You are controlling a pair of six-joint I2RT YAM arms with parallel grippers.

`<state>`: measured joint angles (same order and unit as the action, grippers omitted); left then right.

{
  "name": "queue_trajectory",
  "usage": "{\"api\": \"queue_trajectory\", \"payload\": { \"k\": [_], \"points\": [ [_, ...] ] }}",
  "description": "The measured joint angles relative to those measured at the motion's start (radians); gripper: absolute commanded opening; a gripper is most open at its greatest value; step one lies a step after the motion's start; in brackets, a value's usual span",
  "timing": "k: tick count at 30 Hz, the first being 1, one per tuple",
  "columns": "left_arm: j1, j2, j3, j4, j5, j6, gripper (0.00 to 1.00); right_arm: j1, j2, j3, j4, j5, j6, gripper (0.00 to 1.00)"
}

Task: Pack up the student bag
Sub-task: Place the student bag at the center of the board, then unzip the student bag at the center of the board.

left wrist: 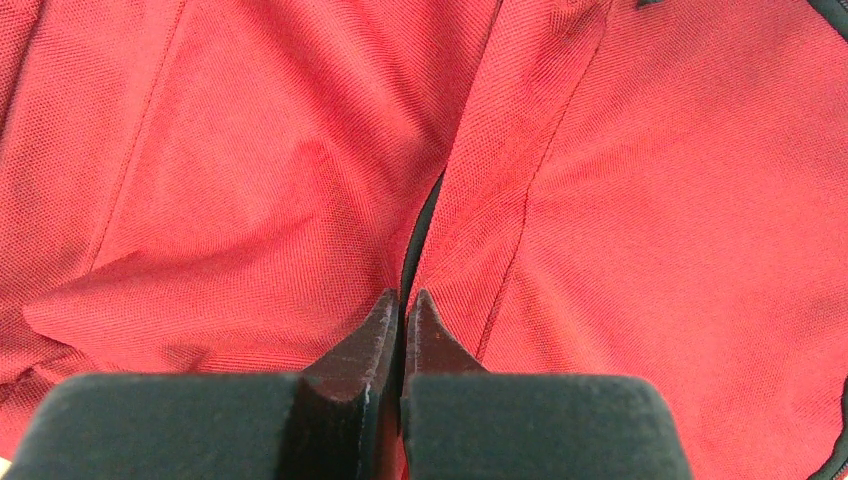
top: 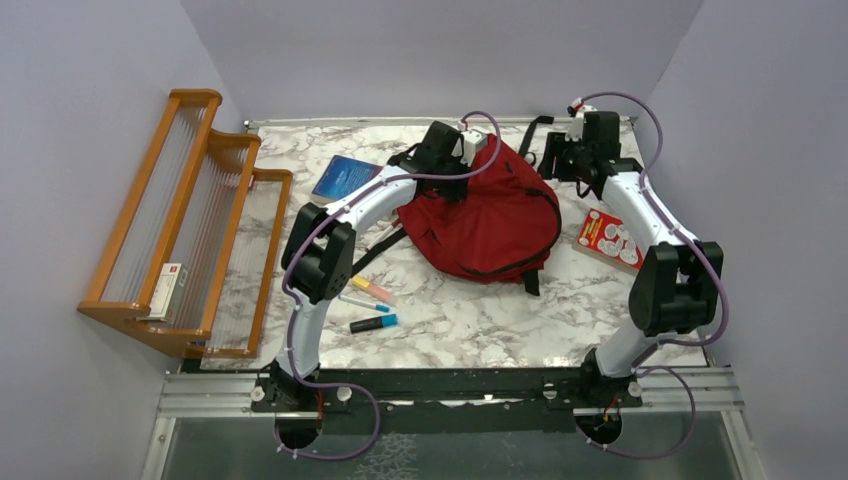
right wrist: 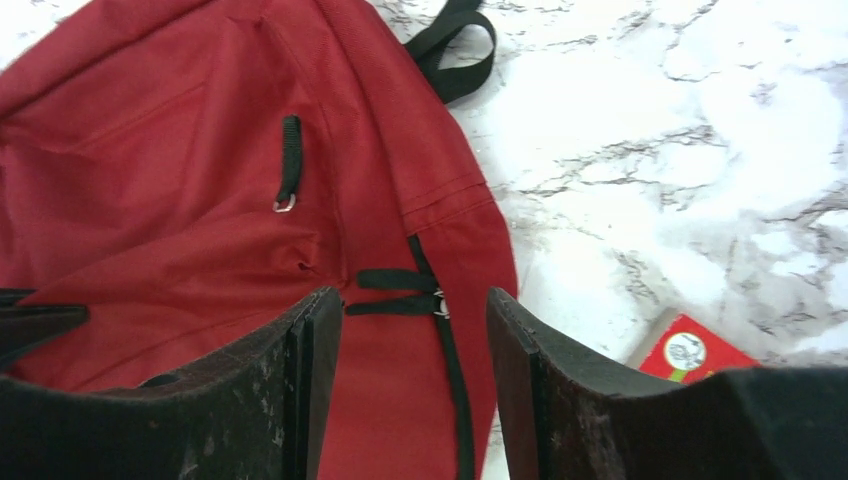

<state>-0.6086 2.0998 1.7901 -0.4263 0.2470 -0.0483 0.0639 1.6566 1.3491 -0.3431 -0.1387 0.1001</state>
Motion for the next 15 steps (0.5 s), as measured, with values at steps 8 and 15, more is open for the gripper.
{"api": "queue_trajectory", "payload": {
  "k": [8,15],
  "points": [
    [0.001,0.000,0.000,0.001,0.010,0.000,0.00,0.000,-0.007,-0.097,0.075,-0.006,-0.176,0.54],
    [0.005,0.000,0.000,0.003,0.022,-0.001,0.00,0.000,0.072,0.066,-0.072,-0.193,-0.341,0.57]
  ]
}}
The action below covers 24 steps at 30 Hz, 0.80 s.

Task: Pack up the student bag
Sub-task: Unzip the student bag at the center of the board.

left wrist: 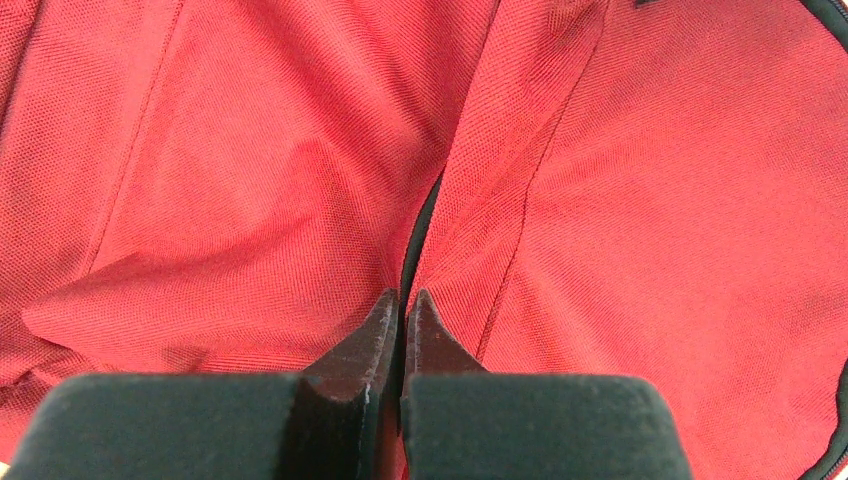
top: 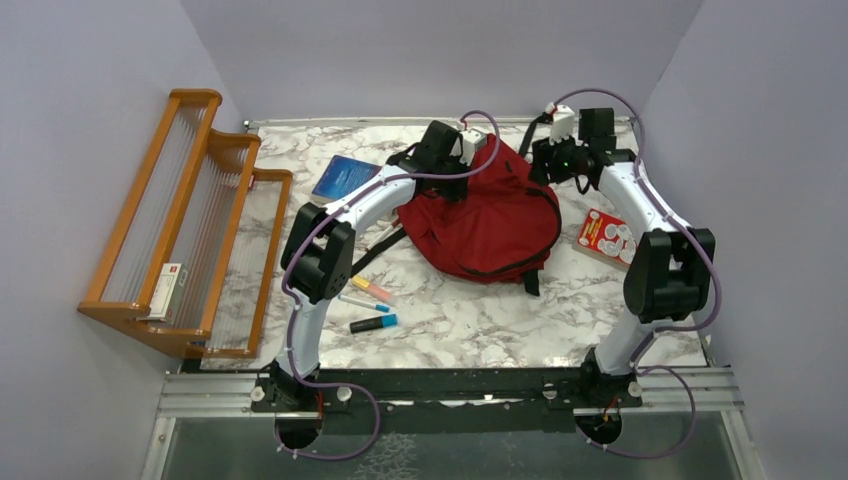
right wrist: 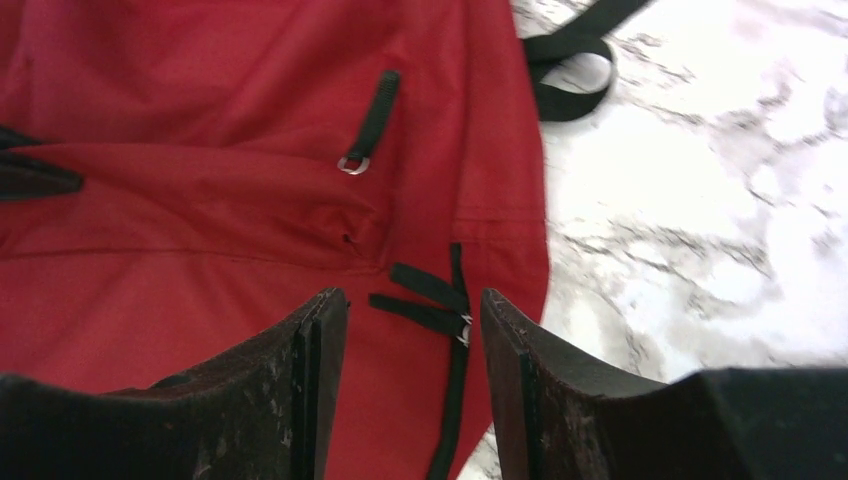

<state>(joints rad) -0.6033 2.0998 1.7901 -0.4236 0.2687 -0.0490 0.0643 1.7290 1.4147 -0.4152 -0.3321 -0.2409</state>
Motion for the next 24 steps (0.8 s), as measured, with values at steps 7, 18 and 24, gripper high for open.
{"api": "queue_trajectory", "payload": {
  "k": [7,18,24],
  "points": [
    [0.001,0.000,0.000,0.000,0.004,0.000,0.00,0.001,0.089,0.085,-0.113,-0.115,-0.106,0.58],
    [0.002,0.000,0.000,0.001,0.010,0.000,0.00,0.001,0.158,0.189,-0.230,-0.126,-0.207,0.58],
    [0.002,0.000,0.000,0.002,0.011,0.000,0.00,0.001,0.206,0.201,-0.276,-0.126,-0.238,0.57]
  ]
}}
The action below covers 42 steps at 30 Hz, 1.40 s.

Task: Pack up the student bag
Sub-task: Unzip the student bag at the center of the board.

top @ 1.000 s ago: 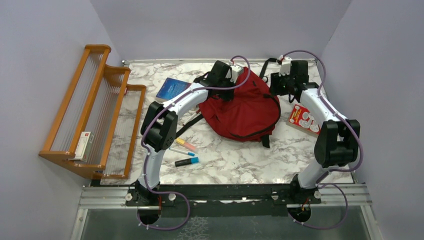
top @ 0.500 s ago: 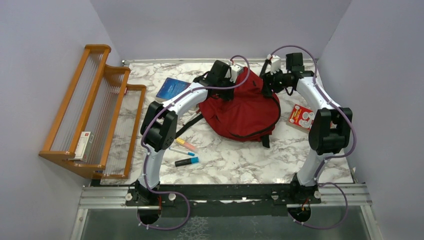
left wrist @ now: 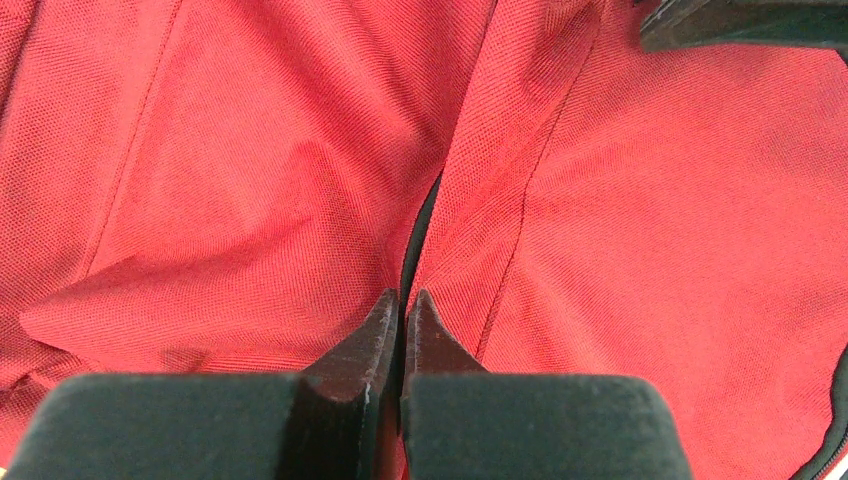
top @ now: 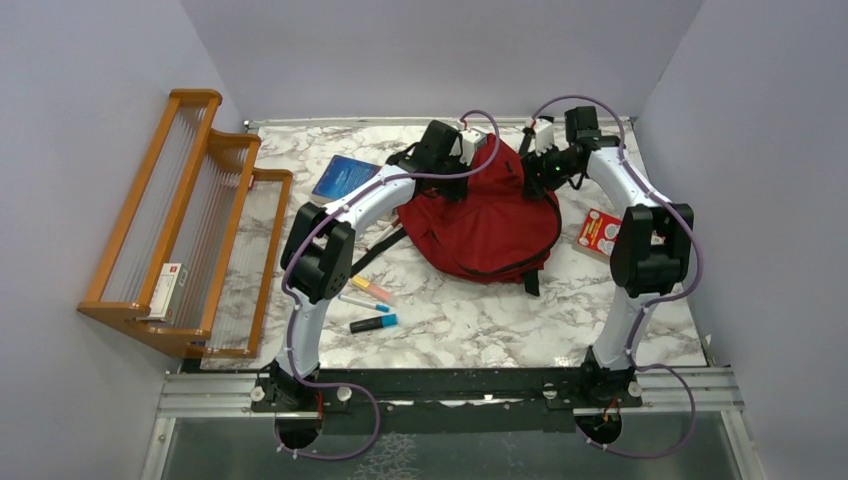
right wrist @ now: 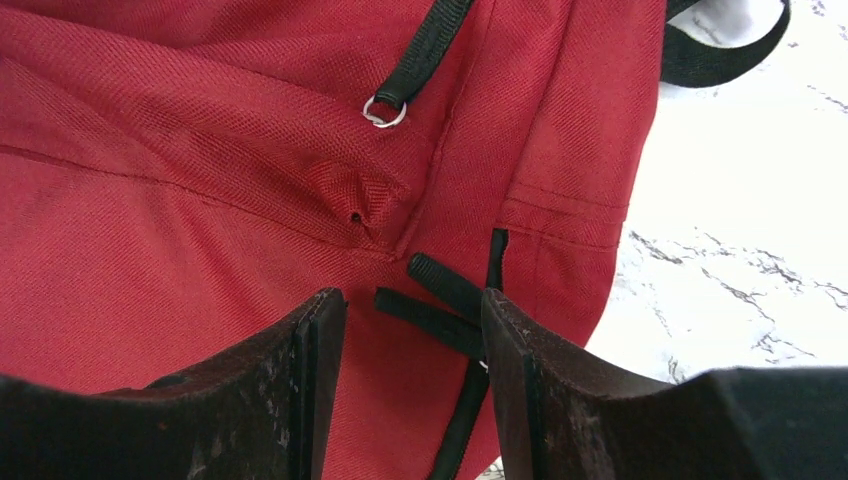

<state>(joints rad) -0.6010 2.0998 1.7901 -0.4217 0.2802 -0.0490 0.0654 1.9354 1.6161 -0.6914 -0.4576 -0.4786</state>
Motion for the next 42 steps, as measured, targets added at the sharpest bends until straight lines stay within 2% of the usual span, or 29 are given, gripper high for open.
{"api": "queue_trajectory", "payload": {
  "k": [7,12,19,23,42],
  "points": [
    [0.004,0.000,0.000,0.001,0.008,0.000,0.00,0.000,0.031,0.011,-0.015,-0.005,-0.019,0.53],
    [0.005,0.000,0.000,0.001,0.010,0.000,0.00,0.000,0.057,0.035,-0.016,-0.006,-0.023,0.45],
    [0.005,0.000,0.000,0.001,0.014,0.000,0.00,0.000,0.064,0.035,-0.021,-0.005,-0.032,0.22],
    [0.006,0.000,0.000,0.002,0.016,0.000,0.00,0.000,0.064,0.035,-0.020,0.002,-0.027,0.01],
    [0.012,0.000,0.000,0.002,0.019,-0.002,0.00,0.000,-0.080,-0.045,0.129,0.132,0.122,0.01]
  ]
}}
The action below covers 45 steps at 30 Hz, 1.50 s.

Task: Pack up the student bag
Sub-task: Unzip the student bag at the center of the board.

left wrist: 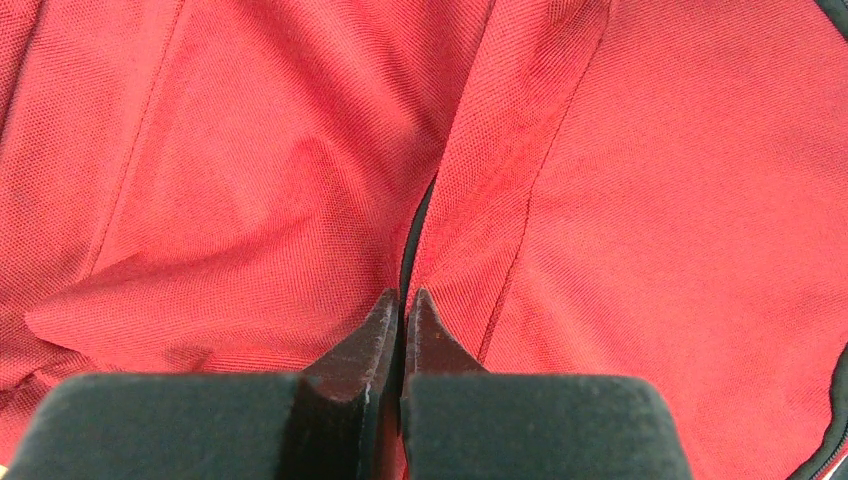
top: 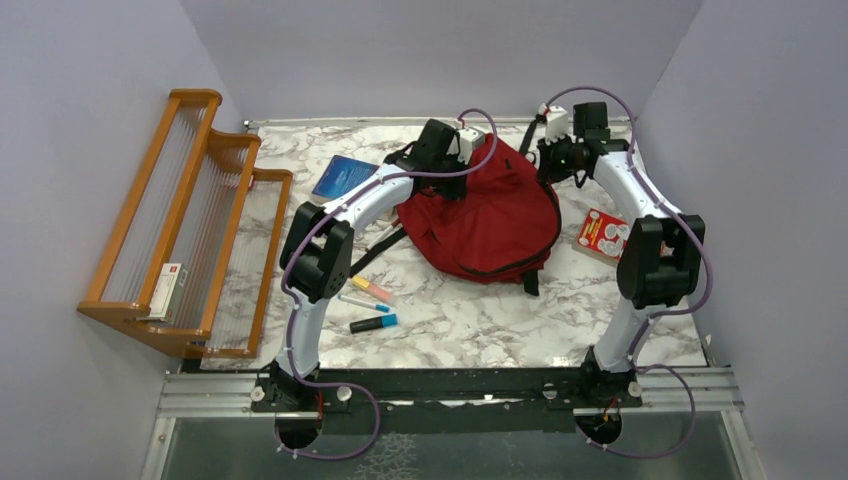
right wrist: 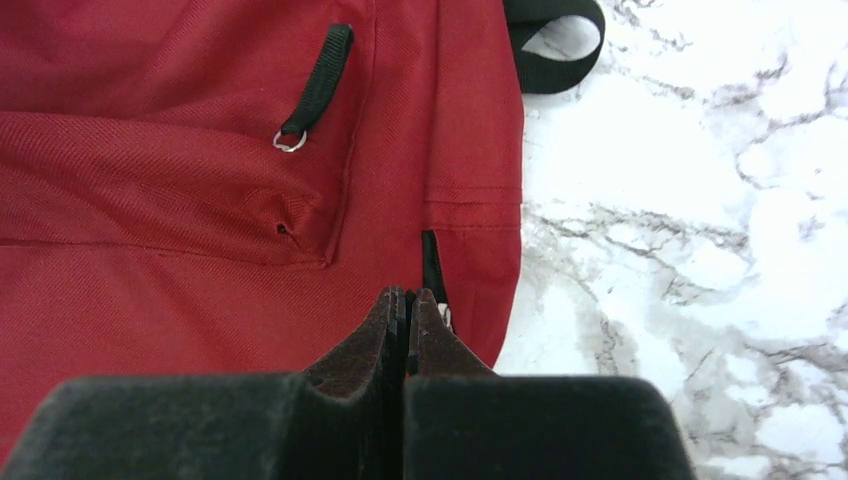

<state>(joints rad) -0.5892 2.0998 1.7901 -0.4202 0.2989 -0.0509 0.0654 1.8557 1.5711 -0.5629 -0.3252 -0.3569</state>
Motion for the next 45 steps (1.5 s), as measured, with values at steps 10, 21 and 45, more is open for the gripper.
{"api": "queue_trajectory", "payload": {
  "k": [10,21,45],
  "points": [
    [0.001,0.000,0.000,-0.001,0.000,-0.014,0.00,0.000,-0.111,-0.176,0.110,-0.008,0.145,0.01],
    [0.027,0.019,0.019,-0.005,0.000,-0.053,0.00,-0.002,-0.300,-0.332,0.143,-0.015,0.223,0.01],
    [0.042,0.259,0.333,-0.050,-0.045,-0.118,0.00,-0.002,-0.521,-0.613,0.203,-0.306,0.381,0.01]
  ]
}}
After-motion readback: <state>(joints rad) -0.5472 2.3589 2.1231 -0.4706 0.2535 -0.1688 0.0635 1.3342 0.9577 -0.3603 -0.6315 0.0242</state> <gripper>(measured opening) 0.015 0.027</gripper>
